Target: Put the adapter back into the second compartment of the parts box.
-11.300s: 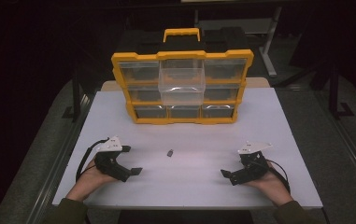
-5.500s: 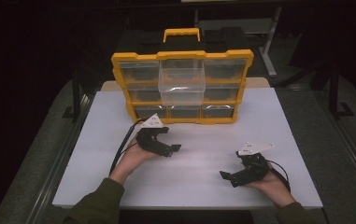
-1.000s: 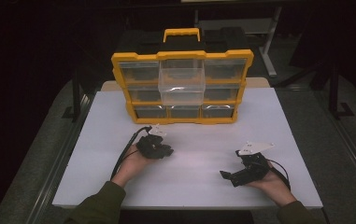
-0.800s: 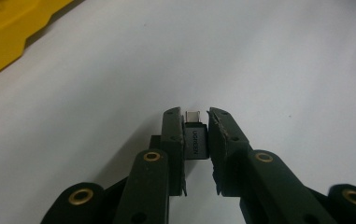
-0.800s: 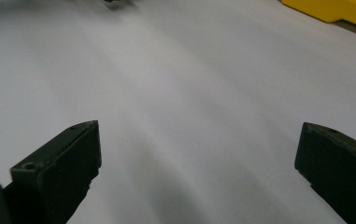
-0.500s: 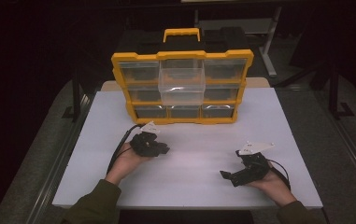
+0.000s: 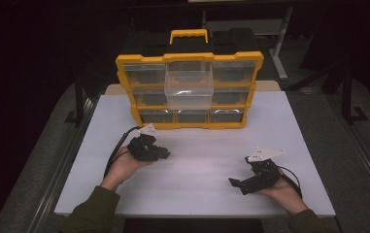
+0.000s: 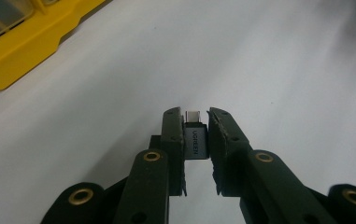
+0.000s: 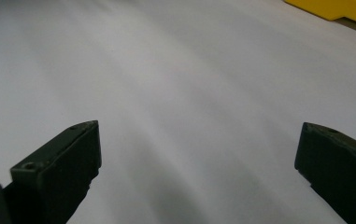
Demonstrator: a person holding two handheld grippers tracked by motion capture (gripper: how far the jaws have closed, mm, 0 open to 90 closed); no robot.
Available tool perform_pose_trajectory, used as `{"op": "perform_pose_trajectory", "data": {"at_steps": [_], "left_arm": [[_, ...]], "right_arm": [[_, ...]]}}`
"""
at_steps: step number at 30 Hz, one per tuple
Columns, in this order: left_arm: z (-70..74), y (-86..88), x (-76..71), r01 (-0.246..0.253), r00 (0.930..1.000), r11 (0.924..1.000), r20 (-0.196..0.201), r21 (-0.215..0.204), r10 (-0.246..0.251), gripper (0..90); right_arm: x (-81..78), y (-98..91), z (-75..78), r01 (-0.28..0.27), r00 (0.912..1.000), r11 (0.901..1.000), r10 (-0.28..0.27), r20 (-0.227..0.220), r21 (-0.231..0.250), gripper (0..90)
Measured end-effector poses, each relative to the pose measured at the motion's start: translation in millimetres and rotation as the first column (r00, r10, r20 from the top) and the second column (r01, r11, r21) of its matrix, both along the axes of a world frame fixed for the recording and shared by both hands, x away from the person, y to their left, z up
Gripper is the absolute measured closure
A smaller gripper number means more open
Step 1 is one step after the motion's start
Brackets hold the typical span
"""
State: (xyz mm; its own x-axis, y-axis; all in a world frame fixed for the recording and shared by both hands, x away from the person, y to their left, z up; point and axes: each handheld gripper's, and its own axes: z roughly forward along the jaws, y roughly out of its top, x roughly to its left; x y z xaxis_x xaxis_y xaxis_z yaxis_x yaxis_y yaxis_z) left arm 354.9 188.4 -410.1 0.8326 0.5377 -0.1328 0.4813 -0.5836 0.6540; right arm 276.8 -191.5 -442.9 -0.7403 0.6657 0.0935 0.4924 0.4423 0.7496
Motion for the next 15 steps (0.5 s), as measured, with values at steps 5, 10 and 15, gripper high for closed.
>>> {"op": "perform_pose_trajectory", "data": {"at_steps": [5, 10, 15], "left_arm": [[5.1, 4.6, -0.7, -0.003, 1.0000, 0.9999, -0.001, -0.014, 0.003, 76.7], [11.8, 8.7, -1.3, -0.001, 1.0000, 0.9997, -0.001, -0.023, 0.001, 76.7], [19.2, 14.6, 0.5, -0.005, 1.0000, 0.9995, -0.005, -0.030, 0.005, 76.7]], "right_arm": [[0.0, -0.7, 0.2, 0.001, 1.0000, 1.0000, -0.001, 0.000, 0.002, 0.1], [-0.2, -0.4, 0.3, 0.003, 1.0000, 1.0000, -0.003, 0.003, 0.001, 0.1], [-0.1, -0.3, 0.8, 0.002, 1.0000, 1.0000, -0.002, 0.003, 0.004, 0.1]]}}
